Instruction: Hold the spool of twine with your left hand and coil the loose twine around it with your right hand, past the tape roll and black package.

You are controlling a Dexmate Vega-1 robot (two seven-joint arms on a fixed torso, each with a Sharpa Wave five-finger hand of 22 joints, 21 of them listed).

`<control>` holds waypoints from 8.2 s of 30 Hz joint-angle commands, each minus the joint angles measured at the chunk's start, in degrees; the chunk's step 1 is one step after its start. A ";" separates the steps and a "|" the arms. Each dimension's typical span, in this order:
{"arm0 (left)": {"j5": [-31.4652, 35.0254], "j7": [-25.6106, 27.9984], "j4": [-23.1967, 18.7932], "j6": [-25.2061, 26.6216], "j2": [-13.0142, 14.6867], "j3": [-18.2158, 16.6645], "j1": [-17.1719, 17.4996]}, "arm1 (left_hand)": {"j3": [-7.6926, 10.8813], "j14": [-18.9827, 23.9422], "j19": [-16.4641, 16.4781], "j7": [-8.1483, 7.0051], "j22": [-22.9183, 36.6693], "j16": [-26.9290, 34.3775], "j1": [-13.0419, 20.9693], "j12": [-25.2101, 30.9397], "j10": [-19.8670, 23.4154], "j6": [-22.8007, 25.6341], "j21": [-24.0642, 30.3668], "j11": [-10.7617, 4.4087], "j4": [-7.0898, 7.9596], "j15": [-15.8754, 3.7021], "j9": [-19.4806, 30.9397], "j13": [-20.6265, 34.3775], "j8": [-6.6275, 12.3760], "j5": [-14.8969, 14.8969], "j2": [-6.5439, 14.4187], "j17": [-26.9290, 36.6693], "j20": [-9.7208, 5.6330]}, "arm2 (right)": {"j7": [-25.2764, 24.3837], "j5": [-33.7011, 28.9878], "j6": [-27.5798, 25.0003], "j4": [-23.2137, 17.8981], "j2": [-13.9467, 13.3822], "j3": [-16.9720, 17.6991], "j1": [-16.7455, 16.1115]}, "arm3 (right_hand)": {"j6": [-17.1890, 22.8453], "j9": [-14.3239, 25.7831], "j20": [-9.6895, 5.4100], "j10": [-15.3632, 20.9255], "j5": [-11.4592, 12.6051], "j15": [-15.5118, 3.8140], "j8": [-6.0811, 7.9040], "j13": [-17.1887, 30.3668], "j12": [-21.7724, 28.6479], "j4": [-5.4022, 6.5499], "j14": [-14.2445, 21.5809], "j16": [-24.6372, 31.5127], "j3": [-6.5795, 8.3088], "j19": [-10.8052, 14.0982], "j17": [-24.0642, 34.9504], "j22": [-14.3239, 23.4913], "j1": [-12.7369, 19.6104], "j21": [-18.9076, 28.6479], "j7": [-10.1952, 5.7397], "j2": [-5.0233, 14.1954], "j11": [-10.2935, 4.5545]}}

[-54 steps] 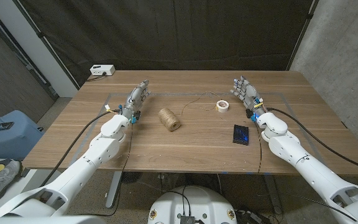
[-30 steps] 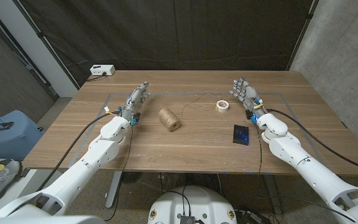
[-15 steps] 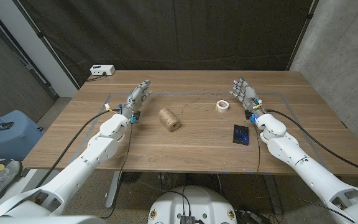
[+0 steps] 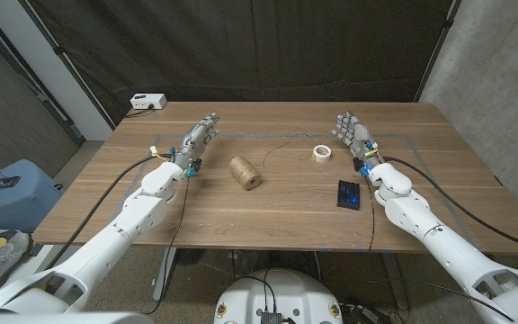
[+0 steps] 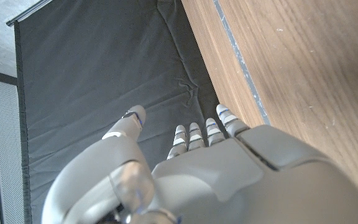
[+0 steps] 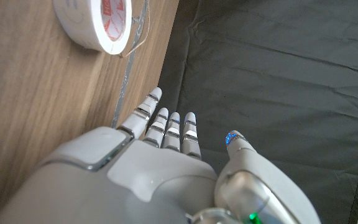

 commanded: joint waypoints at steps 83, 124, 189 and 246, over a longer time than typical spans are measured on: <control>22.35 -28.76 3.82 -10.34 16.37 8.16 -18.71 | -0.31 10.31 5.47 -1.00 0.73 1.98 24.57 3.23 8.23 7.41 1.04 -4.97 -2.96 -4.17 0.61 3.39 2.11 9.89 -8.61 1.51 -1.37 | -3.20 -0.96 0.91 0.27 0.74 0.75 0.18 | -0.85 0.40 1.27 -1.76 0.04 1.08 0.08 0.27 -0.12 -0.15 -0.84 0.23 1.09 -0.08 0.29 0.28 0.13 0.40 -0.30 -0.67 0.89; 31.92 -43.64 0.08 -9.21 17.71 14.21 -30.46 | -6.07 12.46 6.98 -0.90 1.02 3.27 26.43 4.13 8.89 8.30 1.60 -5.07 -2.59 -4.97 0.84 5.90 1.90 6.50 -9.36 2.77 -1.05 | -2.80 -0.14 1.79 1.77 1.63 1.27 1.05 | -2.07 0.45 2.26 -3.52 -0.03 2.15 -0.14 0.33 -0.34 -0.18 -1.30 0.31 1.26 -0.29 0.46 0.33 -0.22 0.44 -0.10 -0.83 1.78; 41.50 -55.60 2.29 -16.38 14.59 20.55 -38.39 | -9.80 0.18 -2.98 0.00 0.99 0.58 34.35 0.25 -4.09 -5.59 -0.38 -2.04 -2.88 -1.14 0.74 9.00 0.19 4.62 -7.72 3.13 -0.47 | -9.26 -0.41 2.83 0.10 3.71 2.57 -1.17 | -8.19 0.60 3.38 -8.63 -0.23 3.63 -0.90 0.39 -0.77 -0.72 -4.29 0.09 1.11 -2.25 0.81 0.39 -0.64 0.14 -0.09 -1.16 2.68; 50.09 -55.81 9.10 -28.52 9.40 27.00 -42.33 | -12.08 -1.37 -4.54 0.46 0.86 1.01 35.70 0.86 -5.60 -7.65 -0.10 -2.08 -1.85 -1.02 0.89 10.35 0.46 2.68 -7.67 3.07 -0.52 | -12.13 0.63 4.83 1.68 5.54 4.23 -2.33 | -13.86 0.66 4.00 -13.07 -0.26 4.62 -0.99 0.42 -0.72 -0.90 -6.25 0.24 0.84 -3.48 1.09 0.41 -1.30 0.21 0.18 -1.21 3.46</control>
